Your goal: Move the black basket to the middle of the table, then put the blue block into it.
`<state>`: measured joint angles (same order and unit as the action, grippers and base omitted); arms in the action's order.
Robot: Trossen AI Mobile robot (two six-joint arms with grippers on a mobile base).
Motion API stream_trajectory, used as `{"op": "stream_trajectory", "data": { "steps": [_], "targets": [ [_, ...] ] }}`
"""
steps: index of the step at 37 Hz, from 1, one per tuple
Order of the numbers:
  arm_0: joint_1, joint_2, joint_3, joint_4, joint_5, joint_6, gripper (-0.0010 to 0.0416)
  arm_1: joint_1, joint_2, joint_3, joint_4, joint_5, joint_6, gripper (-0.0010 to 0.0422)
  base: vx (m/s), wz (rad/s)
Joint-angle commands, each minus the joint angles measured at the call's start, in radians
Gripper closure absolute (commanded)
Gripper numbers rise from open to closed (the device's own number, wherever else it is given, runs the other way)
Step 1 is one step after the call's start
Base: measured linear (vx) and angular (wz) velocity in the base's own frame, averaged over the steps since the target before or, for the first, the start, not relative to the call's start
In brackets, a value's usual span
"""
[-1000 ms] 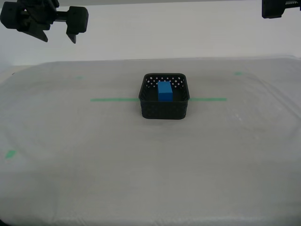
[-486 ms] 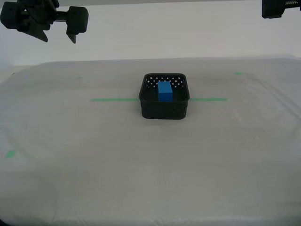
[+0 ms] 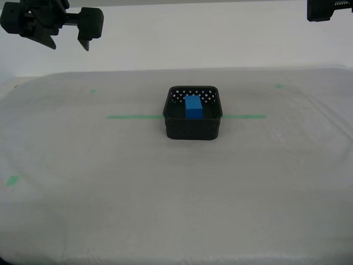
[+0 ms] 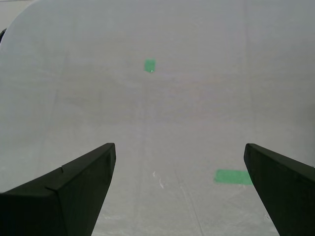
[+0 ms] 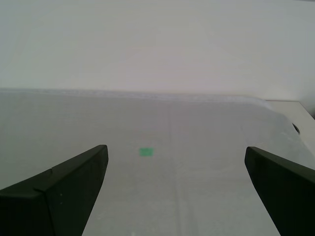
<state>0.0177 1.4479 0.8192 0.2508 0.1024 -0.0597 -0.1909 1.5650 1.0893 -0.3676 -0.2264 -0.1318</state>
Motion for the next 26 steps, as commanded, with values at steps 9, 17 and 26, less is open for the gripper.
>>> {"op": "stream_trajectory", "data": {
  "steps": [9,17,26],
  "targets": [
    [0.001,0.000,0.001,0.003,0.000,0.000,0.0016,0.000,0.000,0.000,0.000,-0.001,0.002,0.0055,0.000,0.000],
    [0.001,0.000,0.001,0.003,0.000,0.000,0.0017,0.000,0.000,0.000,0.000,-0.001,0.002,0.0055,0.000,0.000],
    [0.001,0.000,0.001,0.003,0.000,0.000,0.0017,0.000,0.000,0.000,0.000,-0.001,0.002,0.0055,0.000,0.000]
  ]
}}
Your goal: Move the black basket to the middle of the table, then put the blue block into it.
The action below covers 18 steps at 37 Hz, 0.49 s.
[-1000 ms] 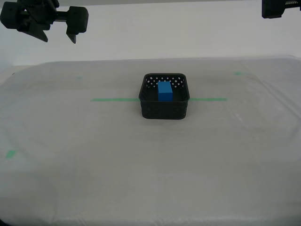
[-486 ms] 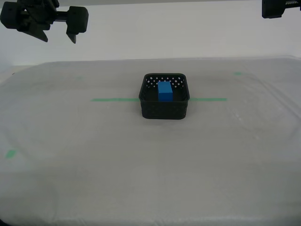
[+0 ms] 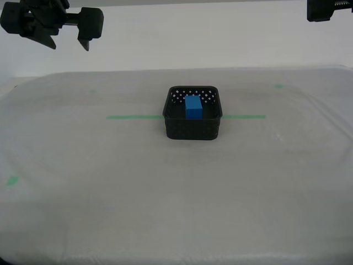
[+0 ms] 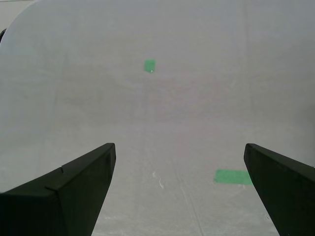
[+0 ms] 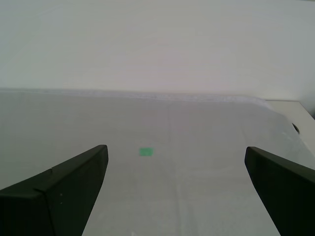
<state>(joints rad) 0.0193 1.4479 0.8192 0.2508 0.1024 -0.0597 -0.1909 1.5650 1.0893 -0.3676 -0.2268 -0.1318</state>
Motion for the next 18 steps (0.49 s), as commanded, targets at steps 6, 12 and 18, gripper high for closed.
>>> {"op": "stream_trajectory", "data": {
  "steps": [6,12,18],
  "targets": [
    [0.000,0.000,0.001,0.003,0.000,0.000,0.0016,0.000,0.000,0.000,0.000,0.000,0.002,0.0055,0.000,0.000],
    [-0.001,0.000,0.001,0.003,0.000,0.000,0.0016,0.000,0.000,0.000,0.000,0.000,0.002,0.0055,0.000,0.000],
    [0.000,0.000,0.001,0.003,0.000,0.000,0.0016,0.000,0.000,0.000,0.000,0.000,0.002,0.0055,0.000,0.000]
  ]
}}
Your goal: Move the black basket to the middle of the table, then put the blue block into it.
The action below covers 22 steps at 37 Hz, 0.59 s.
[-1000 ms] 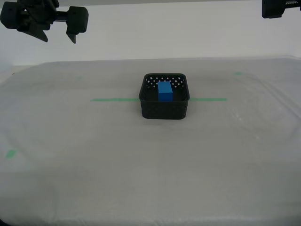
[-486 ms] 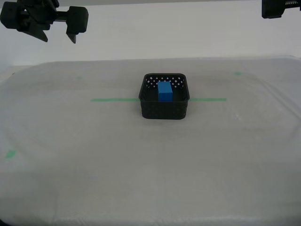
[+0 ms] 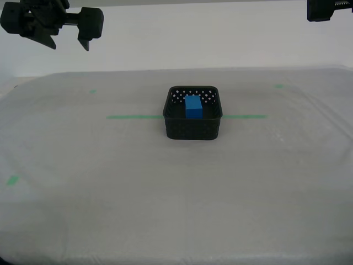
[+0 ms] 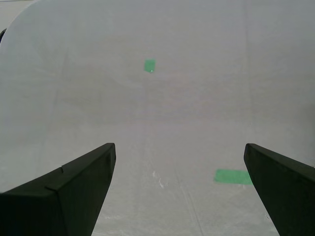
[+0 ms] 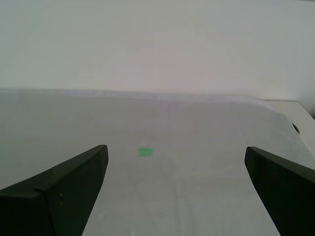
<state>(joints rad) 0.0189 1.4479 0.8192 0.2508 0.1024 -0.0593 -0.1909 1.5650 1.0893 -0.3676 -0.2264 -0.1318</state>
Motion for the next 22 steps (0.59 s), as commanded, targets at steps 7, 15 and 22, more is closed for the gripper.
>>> {"op": "stream_trajectory", "data": {
  "steps": [7,15,22],
  "targets": [
    [0.000,0.000,0.001,0.003,0.000,-0.001,0.0016,0.000,0.000,0.000,0.000,-0.001,0.002,0.0055,0.000,0.000],
    [0.000,0.000,0.001,0.003,0.000,-0.001,0.0017,0.000,0.000,0.000,0.000,-0.001,0.002,0.0055,0.000,0.000],
    [0.000,0.000,0.001,0.003,0.000,-0.001,0.0016,0.000,0.000,0.000,0.000,-0.001,0.002,0.0055,0.000,0.000]
  ]
}}
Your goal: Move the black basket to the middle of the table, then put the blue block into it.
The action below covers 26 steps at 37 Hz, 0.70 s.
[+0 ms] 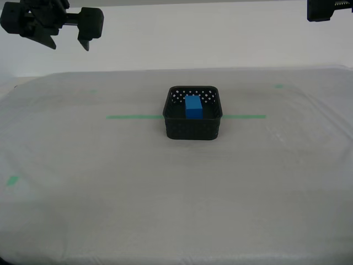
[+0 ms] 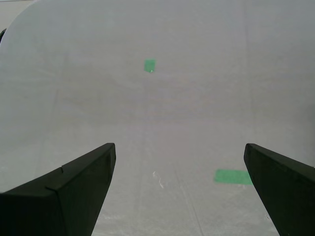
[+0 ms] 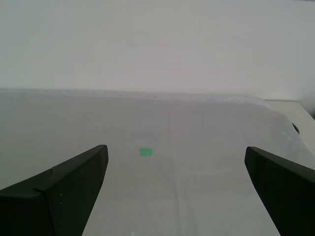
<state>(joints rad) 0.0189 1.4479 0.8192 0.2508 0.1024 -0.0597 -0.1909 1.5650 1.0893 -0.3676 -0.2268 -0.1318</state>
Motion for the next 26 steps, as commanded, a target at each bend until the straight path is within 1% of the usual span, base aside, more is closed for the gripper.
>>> {"op": "stream_trajectory", "data": {
  "steps": [1,26],
  "targets": [
    [0.000,0.000,0.001,0.003,0.000,0.000,0.0016,0.000,0.000,0.000,0.000,0.000,0.002,0.0055,0.000,0.000],
    [0.000,0.000,0.001,0.003,0.000,0.000,0.0016,0.000,0.000,0.000,0.000,0.000,0.002,0.0055,0.000,0.000]
  ]
}}
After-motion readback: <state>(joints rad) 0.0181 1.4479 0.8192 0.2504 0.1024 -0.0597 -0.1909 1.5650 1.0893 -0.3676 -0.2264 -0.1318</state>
